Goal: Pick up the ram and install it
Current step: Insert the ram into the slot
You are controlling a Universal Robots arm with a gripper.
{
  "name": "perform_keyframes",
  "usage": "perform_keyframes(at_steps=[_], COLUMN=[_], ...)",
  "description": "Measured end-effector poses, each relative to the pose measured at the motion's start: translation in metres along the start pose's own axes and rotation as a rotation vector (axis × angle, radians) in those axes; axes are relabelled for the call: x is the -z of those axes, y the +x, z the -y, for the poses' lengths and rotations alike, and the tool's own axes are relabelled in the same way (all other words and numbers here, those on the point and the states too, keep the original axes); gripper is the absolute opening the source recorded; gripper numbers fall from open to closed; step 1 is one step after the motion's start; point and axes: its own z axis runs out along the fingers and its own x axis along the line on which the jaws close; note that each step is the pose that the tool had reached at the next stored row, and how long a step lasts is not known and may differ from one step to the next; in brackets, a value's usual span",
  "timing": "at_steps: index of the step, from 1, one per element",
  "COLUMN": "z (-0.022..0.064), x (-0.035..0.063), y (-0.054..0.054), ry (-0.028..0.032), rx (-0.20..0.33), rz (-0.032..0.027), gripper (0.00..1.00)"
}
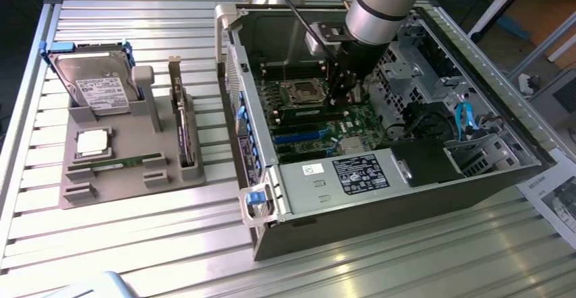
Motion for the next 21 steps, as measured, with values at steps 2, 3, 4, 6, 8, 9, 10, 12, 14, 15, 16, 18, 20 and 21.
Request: perform_keyframes(at_steps=[2, 3, 4, 6, 8, 9, 10, 12, 14, 15, 16, 18, 20, 21], z=[-0.0005, -0.0005, -0.0005, -0.0005, -0.0006, -0.0006, -0.0006, -0.0005, -0.0003, -0.0001, 0.0004, 0.001, 0.001, 0.001], x=[0.0, 0.0, 0.0, 0.0, 0.0001, 0.0001, 0.0001, 0.0001, 0.0, 0.0, 0.0, 0.0, 0.0, -0.0001], y=[0.0, 0.0, 0.0, 0.0, 0.0003, 0.0005, 0.0008, 0.0011, 0.0011, 0.0011, 0.0011, 0.0011, 0.0011, 0.0011], ry=[0.0033, 0.0033, 0.0033, 0.0033, 0.0033, 0.0033, 0.0033, 0.0033, 0.0033, 0.0033, 0.0033, 0.0033, 0.0033, 0.0033], rx=[0.0, 0.0, 0.0, 0.0, 0.0, 0.0, 0.0, 0.0, 0.0, 0.0, 0.0, 0.0, 0.0, 0.0], rz=[0.0001, 0.0, 0.0, 0.0, -0.0001, -0.0001, 0.0, 0.0, -0.0001, 0.0, 0.0, 0.0, 0.0, 0.0], gripper=[0.12, 0.12, 0.12, 0.12, 0.12, 0.12, 0.12, 0.12, 0.12, 0.12, 0.12, 0.12, 0.12, 0.12])
